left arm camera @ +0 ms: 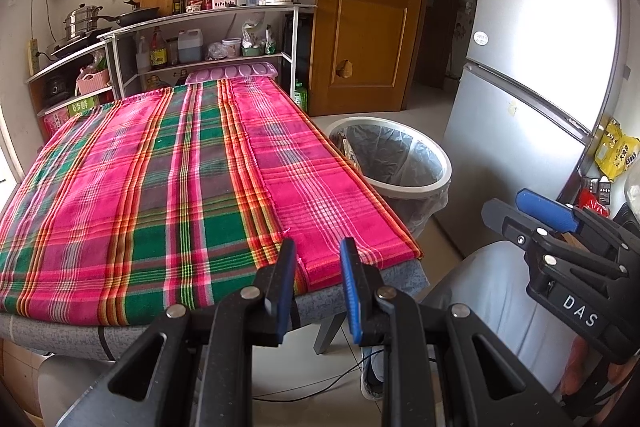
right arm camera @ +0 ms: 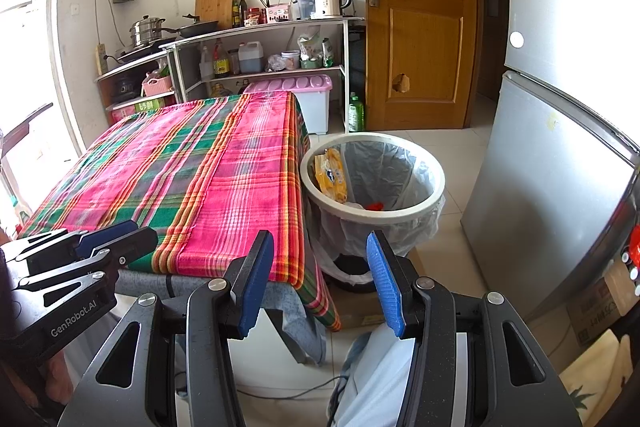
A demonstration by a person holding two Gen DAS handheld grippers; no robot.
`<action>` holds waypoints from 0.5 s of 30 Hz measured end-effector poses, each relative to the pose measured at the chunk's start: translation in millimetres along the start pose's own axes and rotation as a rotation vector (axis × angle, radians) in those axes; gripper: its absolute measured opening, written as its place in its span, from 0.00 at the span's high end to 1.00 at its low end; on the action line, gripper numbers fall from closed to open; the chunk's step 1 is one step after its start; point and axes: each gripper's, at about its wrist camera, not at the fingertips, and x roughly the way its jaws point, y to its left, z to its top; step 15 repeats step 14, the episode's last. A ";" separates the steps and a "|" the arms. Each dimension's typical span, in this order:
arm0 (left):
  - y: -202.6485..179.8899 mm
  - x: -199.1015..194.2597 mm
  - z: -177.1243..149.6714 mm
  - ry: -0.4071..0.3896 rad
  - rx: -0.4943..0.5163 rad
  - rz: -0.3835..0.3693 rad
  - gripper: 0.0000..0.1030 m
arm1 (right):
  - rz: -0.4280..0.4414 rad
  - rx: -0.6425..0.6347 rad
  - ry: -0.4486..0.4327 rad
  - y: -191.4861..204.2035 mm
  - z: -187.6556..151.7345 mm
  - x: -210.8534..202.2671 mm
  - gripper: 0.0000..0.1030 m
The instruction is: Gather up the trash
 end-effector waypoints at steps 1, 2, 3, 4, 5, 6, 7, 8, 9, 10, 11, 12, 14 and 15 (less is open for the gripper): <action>-0.6 0.3 -0.1 0.002 0.002 0.001 0.77 | -0.001 0.000 0.001 0.6 0.3 0.5 0.52; -0.8 0.2 -0.3 0.001 0.005 0.004 0.77 | -0.001 -0.001 0.002 0.1 0.0 0.9 0.52; -1.8 0.2 -0.1 0.000 0.009 0.008 0.77 | -0.001 -0.001 0.002 -0.2 -0.1 1.1 0.52; -1.9 -0.7 -0.4 -0.002 0.011 0.009 0.77 | -0.001 -0.001 0.002 -0.3 -0.1 1.2 0.52; -1.5 -1.5 -0.3 -0.006 0.010 0.008 0.77 | -0.001 -0.001 0.003 -0.4 -0.1 1.2 0.52; -1.3 -2.4 0.3 -0.011 0.008 0.008 0.77 | -0.001 -0.001 0.003 -0.6 -0.2 1.2 0.52; -0.9 -3.3 0.7 -0.017 0.007 0.008 0.77 | -0.001 -0.002 0.003 -0.9 -0.3 0.8 0.52; -0.9 -4.2 0.8 -0.022 0.007 0.009 0.77 | -0.001 -0.002 0.002 -0.1 0.0 1.1 0.52; -1.1 -5.0 0.6 -0.027 0.007 0.013 0.77 | -0.001 -0.002 0.002 -0.5 -0.3 1.2 0.52; -0.4 -5.2 1.2 -0.029 0.007 0.016 0.77 | -0.001 -0.002 0.003 0.1 -0.3 1.6 0.52; 0.4 -5.7 1.3 -0.030 0.005 0.014 0.77 | -0.001 -0.002 0.003 0.1 -0.6 1.9 0.52; 0.9 -6.0 1.3 -0.030 0.004 0.015 0.77 | -0.002 -0.002 0.002 0.1 -0.5 1.9 0.52; 1.4 -6.1 1.4 -0.029 0.006 0.018 0.77 | -0.002 -0.002 0.003 0.3 -0.8 2.0 0.52; 1.4 -6.1 1.4 -0.029 0.006 0.018 0.77 | -0.002 -0.002 0.003 0.3 -0.8 2.0 0.52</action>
